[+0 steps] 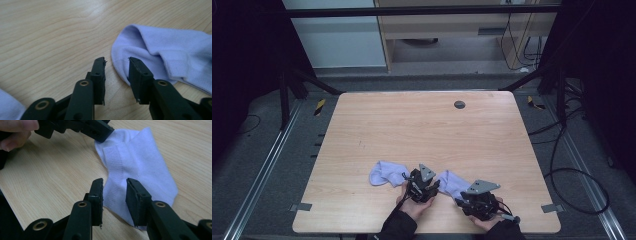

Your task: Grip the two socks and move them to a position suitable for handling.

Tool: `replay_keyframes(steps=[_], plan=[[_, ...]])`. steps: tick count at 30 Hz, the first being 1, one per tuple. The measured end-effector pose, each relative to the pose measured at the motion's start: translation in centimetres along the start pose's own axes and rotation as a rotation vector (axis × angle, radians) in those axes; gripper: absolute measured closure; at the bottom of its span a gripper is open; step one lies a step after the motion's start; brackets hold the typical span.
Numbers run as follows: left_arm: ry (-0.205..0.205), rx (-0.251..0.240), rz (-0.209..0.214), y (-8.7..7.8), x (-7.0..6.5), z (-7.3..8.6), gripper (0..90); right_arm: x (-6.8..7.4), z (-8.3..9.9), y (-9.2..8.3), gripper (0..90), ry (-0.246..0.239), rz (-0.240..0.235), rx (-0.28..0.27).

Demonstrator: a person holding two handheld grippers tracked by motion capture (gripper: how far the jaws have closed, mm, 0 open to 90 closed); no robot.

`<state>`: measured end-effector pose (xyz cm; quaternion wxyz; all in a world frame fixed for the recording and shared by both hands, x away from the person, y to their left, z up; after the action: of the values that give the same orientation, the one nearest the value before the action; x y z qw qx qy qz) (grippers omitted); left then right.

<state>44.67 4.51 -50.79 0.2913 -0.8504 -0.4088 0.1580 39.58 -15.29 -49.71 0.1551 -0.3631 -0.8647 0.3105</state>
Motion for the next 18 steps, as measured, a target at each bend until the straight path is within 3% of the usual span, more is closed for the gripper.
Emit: replay_keyframes(steps=[9,14,18], plan=[[-0.014,-0.002,0.018,0.09,-0.35,-0.02,82.3,-0.09,0.28,0.39,75.0,0.0,-0.014,0.032],[-0.002,0.0,0.01,0.1,-0.56,-0.02,87.0,0.04,0.18,0.48,85.7,0.004,-0.033,0.045],[0.0,-0.001,0.01,0.11,-0.57,-0.05,87.9,0.1,0.03,0.44,87.3,-0.005,-0.031,0.049]])
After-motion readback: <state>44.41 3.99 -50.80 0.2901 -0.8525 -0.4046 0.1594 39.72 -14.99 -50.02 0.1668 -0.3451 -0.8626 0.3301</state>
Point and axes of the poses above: each handheld gripper's, and its own axes: y roughly forward along the jaws, z roughly out of its underside, x roughly to its left, the point moved 1 cm from there along y, roughly forward along the jaws, and after that the axes turned 4 degrees about -x, right-handed, at the moved point
